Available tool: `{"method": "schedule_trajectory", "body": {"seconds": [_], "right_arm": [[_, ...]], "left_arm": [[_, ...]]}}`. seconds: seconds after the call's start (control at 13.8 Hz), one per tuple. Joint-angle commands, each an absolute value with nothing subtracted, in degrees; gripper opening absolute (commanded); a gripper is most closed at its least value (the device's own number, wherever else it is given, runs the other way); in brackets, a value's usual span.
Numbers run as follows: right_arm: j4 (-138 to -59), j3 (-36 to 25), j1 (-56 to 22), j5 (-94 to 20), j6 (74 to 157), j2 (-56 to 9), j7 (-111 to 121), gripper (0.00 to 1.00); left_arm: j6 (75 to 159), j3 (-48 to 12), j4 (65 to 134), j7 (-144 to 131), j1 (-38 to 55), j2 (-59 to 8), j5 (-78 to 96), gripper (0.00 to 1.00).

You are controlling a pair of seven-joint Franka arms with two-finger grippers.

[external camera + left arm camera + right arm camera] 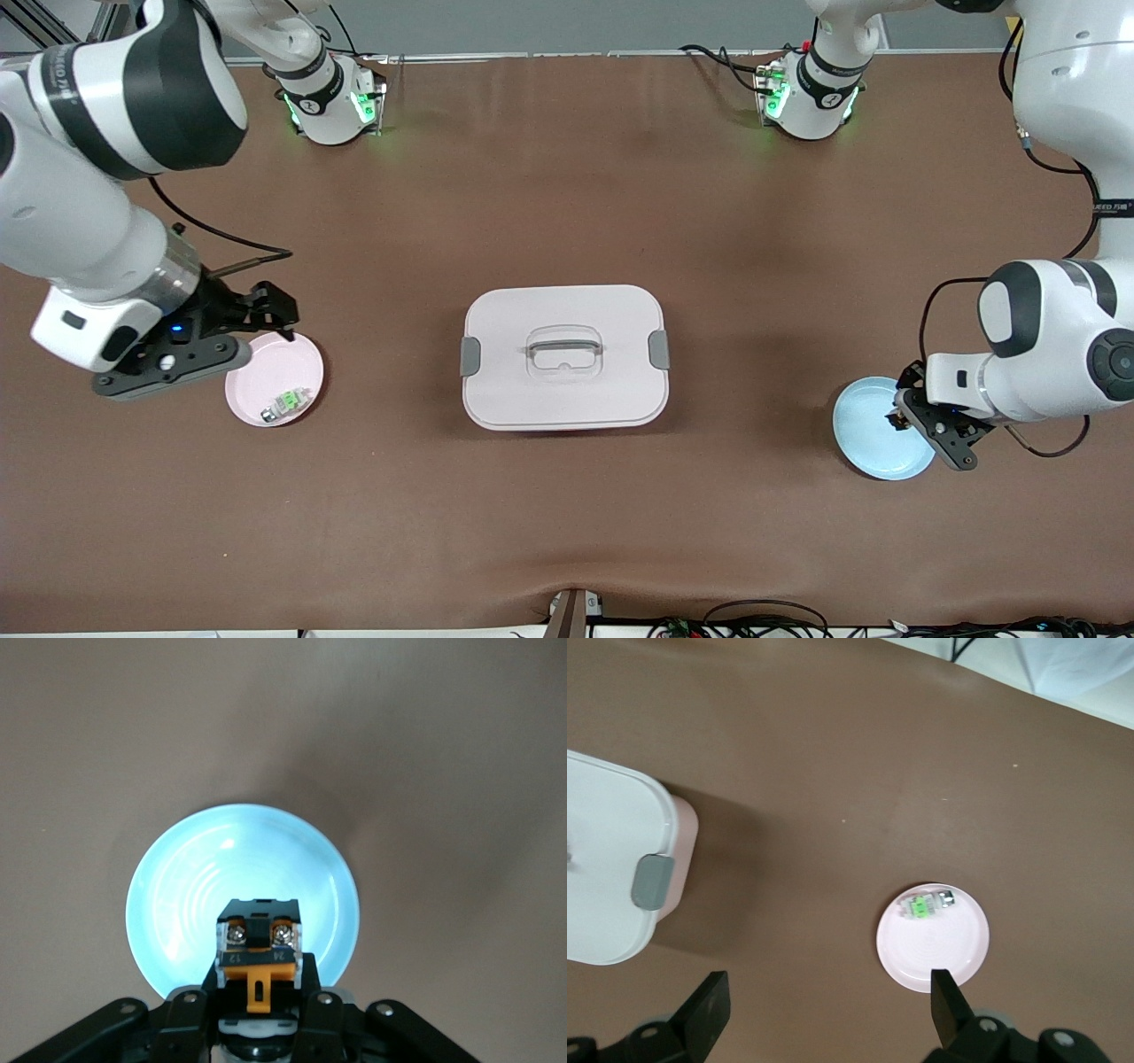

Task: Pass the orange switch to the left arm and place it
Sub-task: 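Lower the switch onto the blue plate with the left gripper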

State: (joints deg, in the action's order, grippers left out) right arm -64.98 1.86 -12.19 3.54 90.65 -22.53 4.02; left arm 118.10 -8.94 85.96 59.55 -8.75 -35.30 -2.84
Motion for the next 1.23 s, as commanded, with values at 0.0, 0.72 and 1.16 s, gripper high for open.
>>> {"method": "schedule_trajectory", "body": {"seconds": [0.0,0.72,1.16], "right_arm": [[-65.13,2.64,-11.25,4.92,89.12,-19.6,3.87,1.0],[-65.13,2.99,-2.83,4.05,84.03,-19.42,4.22,1.0],[-65.13,2.99,1.31,3.17,78.95,-16.79,4.3,1.0]], "left_arm": [[121.01,-9.49,85.78,68.16,-9.14,-37.26,-3.96,0.0],[129.11,-9.4,86.48,87.88,-9.67,-43.94,-4.04,0.05],[133.68,-9.4,90.44,88.59,-10.98,-44.21,-7.21,0.1]]}}
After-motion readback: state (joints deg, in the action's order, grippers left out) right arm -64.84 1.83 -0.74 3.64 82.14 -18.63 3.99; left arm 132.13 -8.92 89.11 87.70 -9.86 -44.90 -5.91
